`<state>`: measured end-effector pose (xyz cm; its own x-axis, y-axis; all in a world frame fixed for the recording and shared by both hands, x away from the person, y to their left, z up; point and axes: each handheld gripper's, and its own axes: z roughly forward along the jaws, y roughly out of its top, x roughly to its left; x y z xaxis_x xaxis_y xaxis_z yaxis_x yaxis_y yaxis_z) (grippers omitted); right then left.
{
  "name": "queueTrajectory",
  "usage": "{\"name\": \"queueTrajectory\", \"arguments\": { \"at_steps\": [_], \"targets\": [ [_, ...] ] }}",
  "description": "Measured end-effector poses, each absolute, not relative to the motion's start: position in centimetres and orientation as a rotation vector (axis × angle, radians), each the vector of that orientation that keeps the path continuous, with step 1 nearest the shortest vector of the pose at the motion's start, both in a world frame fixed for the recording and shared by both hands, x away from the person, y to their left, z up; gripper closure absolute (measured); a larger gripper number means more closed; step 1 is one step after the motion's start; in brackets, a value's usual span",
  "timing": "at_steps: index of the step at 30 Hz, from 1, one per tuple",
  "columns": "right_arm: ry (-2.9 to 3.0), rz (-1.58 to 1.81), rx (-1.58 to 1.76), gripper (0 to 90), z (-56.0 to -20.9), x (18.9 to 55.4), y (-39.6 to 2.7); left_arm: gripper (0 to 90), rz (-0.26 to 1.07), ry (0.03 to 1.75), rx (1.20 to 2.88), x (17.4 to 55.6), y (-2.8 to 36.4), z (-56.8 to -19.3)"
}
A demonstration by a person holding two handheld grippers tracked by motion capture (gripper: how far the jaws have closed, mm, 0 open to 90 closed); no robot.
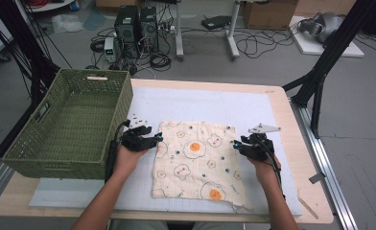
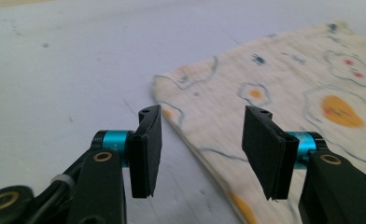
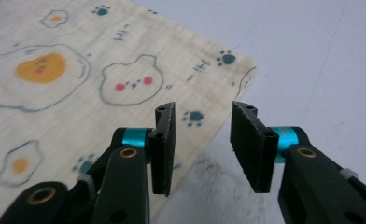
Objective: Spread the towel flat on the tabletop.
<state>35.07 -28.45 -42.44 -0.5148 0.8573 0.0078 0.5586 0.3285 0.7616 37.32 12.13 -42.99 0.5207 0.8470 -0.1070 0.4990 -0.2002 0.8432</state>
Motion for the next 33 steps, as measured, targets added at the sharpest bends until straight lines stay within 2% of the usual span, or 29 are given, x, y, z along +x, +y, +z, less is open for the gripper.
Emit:
{"name": "queueTrajectory", "arguments": {
  "at_steps": [2, 13, 14, 15, 16, 17, 18, 24, 30, 33],
  "targets": [
    [2.208, 0.994, 1.257, 63.2, -42.7, 36.2, -28.2, 49.9, 0.474, 1.147, 1.813, 38.5, 12.2, -43.4],
    [2.222, 0.963, 1.354, 59.6, -44.3, 41.4, -28.0, 59.6, 0.490, 1.211, 1.900, 42.3, 10.5, -45.2],
    [2.223, 0.958, 1.349, 66.3, -44.3, 41.6, -27.9, 64.1, 0.502, 1.202, 1.904, 42.3, 10.4, -45.2],
    [2.246, 0.965, 1.322, 77.3, -44.3, 41.6, -27.9, 69.3, 0.507, 1.185, 1.920, 42.2, 10.3, -45.2],
    [2.263, 0.975, 1.299, 85.9, -44.3, 41.6, -27.7, 80.4, 0.504, 1.154, 1.934, 42.2, 10.2, -45.1],
    [2.265, 0.962, 1.287, 86.8, -44.3, 41.5, -27.4, 86.1, 0.532, 1.145, 1.950, 42.1, 9.9, -45.1],
    [2.260, 0.953, 1.275, 87.1, -44.3, 41.6, -27.3, 87.1, 0.551, 1.141, 1.959, 42.1, 9.8, -45.1],
    [2.190, 0.950, 1.302, 87.4, -44.1, 41.9, -27.7, 87.8, 0.546, 1.235, 1.827, 42.6, 10.5, -45.0],
    [2.135, 0.901, 1.290, 86.7, -43.8, 42.5, -27.1, 86.7, 0.594, 1.210, 1.829, 43.1, 10.6, -44.7],
    [2.121, 0.883, 1.308, 76.8, -43.8, 42.5, -27.4, 72.2, 0.566, 1.211, 1.844, 43.1, 11.2, -44.8]
  ]
}}
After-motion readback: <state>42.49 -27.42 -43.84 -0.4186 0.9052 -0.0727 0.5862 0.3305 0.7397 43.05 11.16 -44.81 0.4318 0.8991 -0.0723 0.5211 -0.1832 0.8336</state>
